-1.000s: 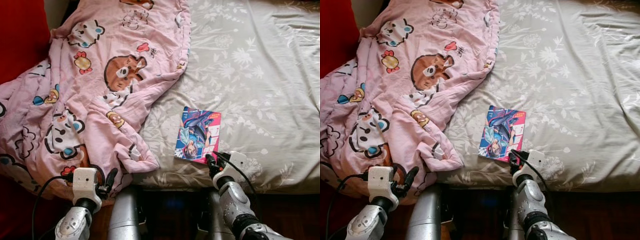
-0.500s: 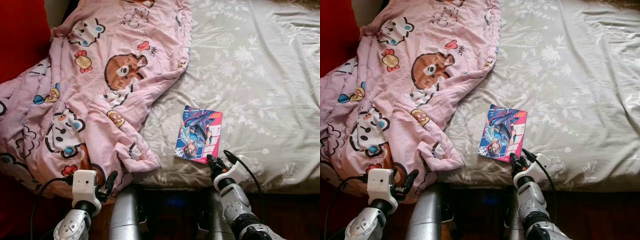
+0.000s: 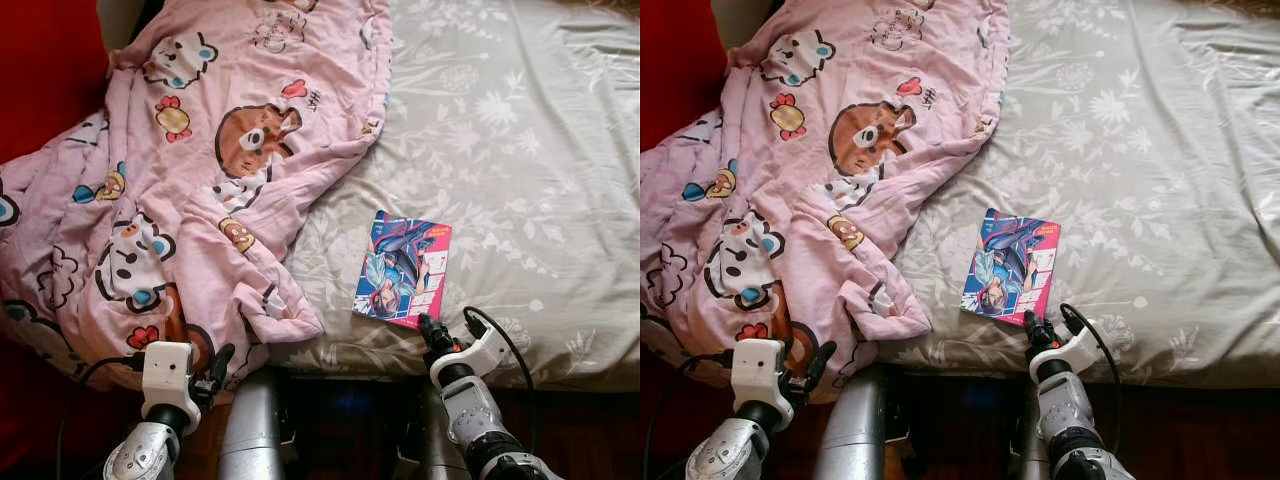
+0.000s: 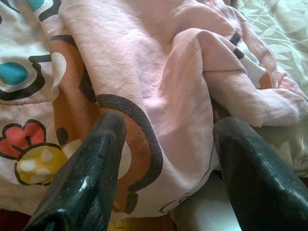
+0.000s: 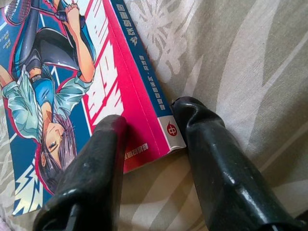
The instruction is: Clean up the room
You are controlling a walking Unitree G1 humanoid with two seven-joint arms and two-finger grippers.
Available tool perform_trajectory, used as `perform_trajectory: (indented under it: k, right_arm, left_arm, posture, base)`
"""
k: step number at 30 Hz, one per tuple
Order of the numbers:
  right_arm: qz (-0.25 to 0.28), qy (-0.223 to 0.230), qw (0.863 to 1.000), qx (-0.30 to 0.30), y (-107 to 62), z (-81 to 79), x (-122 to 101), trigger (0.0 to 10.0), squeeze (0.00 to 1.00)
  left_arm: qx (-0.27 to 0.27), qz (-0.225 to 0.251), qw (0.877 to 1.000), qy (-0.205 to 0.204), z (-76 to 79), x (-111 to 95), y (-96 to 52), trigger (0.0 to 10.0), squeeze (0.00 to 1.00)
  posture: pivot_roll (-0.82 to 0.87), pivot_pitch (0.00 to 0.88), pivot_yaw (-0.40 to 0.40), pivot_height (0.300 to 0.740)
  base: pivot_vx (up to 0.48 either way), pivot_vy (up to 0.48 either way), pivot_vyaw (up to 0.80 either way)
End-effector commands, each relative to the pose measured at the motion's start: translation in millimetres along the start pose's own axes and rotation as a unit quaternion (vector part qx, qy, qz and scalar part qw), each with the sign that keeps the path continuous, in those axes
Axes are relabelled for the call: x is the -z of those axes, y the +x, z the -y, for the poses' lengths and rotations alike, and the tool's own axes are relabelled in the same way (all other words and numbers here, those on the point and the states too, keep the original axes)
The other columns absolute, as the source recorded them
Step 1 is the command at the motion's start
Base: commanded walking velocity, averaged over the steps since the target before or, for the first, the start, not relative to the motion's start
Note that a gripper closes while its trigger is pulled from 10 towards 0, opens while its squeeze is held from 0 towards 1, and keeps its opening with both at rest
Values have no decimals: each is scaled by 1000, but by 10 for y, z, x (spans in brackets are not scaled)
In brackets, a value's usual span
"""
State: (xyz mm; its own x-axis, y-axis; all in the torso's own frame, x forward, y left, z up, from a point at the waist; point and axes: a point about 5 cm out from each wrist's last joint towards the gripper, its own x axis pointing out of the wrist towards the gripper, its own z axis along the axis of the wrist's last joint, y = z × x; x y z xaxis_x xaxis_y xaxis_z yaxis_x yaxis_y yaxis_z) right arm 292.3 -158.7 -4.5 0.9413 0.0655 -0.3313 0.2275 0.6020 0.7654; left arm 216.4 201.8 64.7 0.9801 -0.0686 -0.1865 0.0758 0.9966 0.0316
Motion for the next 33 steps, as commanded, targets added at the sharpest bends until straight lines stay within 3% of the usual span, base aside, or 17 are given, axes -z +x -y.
perform_trajectory:
  k: [1,10,17,26,27,28,29,33]
  right_arm:
    - [-76,38,996,42,-175,181,400,10000,0]
    - [-69,60,996,24,-138,111,384,10000,0]
    - [-46,140,989,31,-148,146,357,10000,0]
    - [-51,128,990,29,-162,159,372,10000,0]
    - [-54,128,990,25,-167,154,391,9216,0]
    - [-57,129,990,22,-171,150,403,3137,0]
    - [-60,128,990,19,-175,146,417,0,0]
    - [-67,127,990,12,-192,143,459,0,0]
  left_arm:
    - [-2,-28,1000,6,-23,96,-84,10000,0]
    - [-1,-37,999,13,-12,102,-149,10000,0]
    - [0,-40,999,15,-8,104,-194,10000,0]
    - [2,-48,999,15,6,126,-234,10000,0]
    - [3,-49,999,15,6,126,-236,10000,0]
    - [4,-50,999,16,7,127,-236,10000,0]
    - [5,-51,999,17,10,130,-236,10000,0]
    - [7,-52,998,20,15,129,-238,10000,0]
  posture:
    - [166,402,94,620]
    - [173,419,95,620]
    - [189,431,99,620]
    - [186,441,102,620]
    - [185,442,102,620]
    - [185,442,102,620]
    - [185,442,102,620]
    - [186,443,103,620]
  base:
    - [0,0,0]
    - [0,0,0]
    - [0,0,0]
    - [0,0,0]
    - [0,0,0]
    - [0,0,0]
    - [0,0,0]
    - [0,0,0]
